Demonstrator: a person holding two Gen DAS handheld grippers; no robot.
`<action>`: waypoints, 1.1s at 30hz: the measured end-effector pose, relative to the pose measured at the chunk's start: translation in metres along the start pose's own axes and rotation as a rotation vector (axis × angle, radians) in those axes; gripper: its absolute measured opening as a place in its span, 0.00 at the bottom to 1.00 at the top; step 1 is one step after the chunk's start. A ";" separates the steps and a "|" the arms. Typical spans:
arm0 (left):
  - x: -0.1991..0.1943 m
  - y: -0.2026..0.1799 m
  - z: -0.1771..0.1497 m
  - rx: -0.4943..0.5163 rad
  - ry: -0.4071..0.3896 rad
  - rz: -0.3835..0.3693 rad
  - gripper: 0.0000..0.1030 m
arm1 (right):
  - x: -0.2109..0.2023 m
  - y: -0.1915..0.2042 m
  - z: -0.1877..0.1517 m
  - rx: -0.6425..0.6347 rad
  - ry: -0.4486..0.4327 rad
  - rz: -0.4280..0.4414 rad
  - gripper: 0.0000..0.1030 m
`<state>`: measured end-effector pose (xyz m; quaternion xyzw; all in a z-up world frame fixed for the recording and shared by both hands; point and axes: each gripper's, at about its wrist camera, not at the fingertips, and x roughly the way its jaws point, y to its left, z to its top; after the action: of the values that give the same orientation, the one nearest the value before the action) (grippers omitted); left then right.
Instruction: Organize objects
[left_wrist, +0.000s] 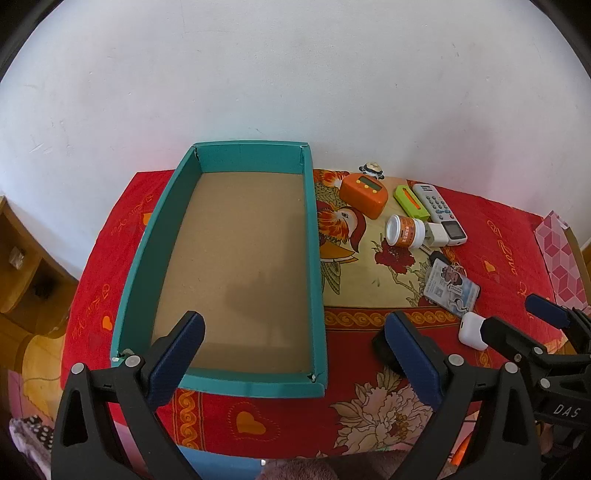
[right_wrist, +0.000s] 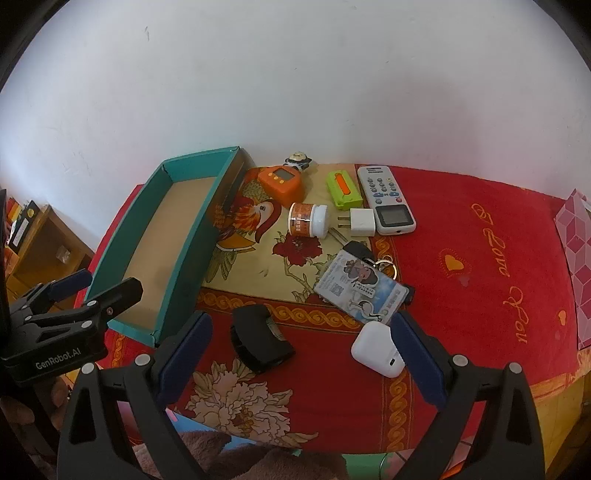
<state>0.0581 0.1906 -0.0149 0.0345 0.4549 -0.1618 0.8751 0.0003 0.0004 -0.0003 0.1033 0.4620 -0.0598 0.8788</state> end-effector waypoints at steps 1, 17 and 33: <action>0.000 0.000 0.000 0.000 0.001 0.002 0.97 | 0.000 0.000 0.000 0.000 0.000 0.000 0.96; 0.004 0.005 0.003 0.010 0.008 0.001 0.97 | 0.005 0.009 0.000 0.003 0.009 -0.010 0.96; 0.005 0.020 0.004 0.023 0.014 0.001 0.97 | 0.007 0.020 -0.001 0.012 0.014 -0.017 0.96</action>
<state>0.0698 0.2071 -0.0182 0.0460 0.4591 -0.1666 0.8714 0.0079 0.0197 -0.0040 0.1048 0.4685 -0.0695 0.8745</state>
